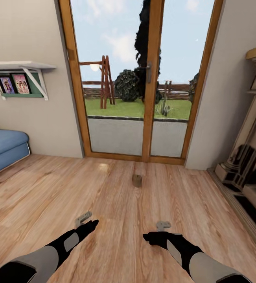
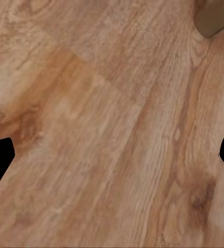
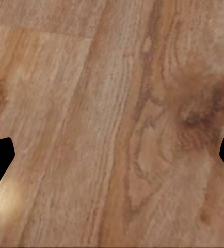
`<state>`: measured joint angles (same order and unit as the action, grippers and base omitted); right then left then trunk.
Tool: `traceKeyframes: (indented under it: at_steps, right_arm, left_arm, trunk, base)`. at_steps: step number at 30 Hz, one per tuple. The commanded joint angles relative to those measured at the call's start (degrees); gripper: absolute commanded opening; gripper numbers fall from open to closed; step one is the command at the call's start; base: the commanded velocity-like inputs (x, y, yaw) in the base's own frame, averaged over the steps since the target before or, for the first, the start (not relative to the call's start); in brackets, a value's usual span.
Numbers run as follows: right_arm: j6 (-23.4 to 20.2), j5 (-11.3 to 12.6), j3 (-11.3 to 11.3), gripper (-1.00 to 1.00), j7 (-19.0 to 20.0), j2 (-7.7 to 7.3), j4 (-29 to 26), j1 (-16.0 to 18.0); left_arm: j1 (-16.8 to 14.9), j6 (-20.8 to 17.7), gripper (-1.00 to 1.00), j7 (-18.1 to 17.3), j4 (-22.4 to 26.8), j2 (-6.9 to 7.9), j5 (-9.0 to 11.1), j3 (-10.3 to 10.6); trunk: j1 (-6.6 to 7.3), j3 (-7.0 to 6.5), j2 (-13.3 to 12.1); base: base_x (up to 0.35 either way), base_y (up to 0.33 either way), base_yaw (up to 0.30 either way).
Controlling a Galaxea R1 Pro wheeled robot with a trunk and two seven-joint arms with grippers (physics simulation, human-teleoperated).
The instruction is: Place each of the two pumpkins and all three candles from the living room inside a cabinet in the living room (use any cabinet), then make sure every cabinet is closed, and position the cauldron so it is next to a table in the living room.
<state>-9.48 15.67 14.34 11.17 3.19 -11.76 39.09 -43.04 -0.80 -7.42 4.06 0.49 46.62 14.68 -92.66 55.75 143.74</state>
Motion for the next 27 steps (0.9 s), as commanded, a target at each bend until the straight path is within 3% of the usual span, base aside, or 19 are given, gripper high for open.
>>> traceKeyframes:
  at_steps: [1, 22, 27]
  right_arm:
    - [-0.3, 0.6, 0.3, 1.0, 0.0, -0.03, -0.1, 0.0]
    - [-0.5, 0.6, 0.5, 1.0, 0.1, -0.04, -0.1, 0.0]
    - [-2.7, 0.7, 0.3, 1.0, -0.9, -0.11, -0.2, 0.0]
  left_arm:
    - [0.0, -0.1, 1.0, -0.2, 0.0, -0.04, 0.6, 0.4]
    - [0.0, 0.1, 1.0, -0.2, 0.1, -0.16, 0.6, 0.4]
    - [0.0, 0.1, 1.0, -0.2, 0.1, -0.14, 0.6, 0.4]
  trunk:
    - [-0.02, 0.06, 0.0]
    - [-0.02, 0.06, 0.0]
    - [-0.02, 0.06, 0.0]
  base:
    - [0.333, 0.001, 0.0]
    - [0.333, 0.0, 0.0]
    - [0.296, 0.0, 0.0]
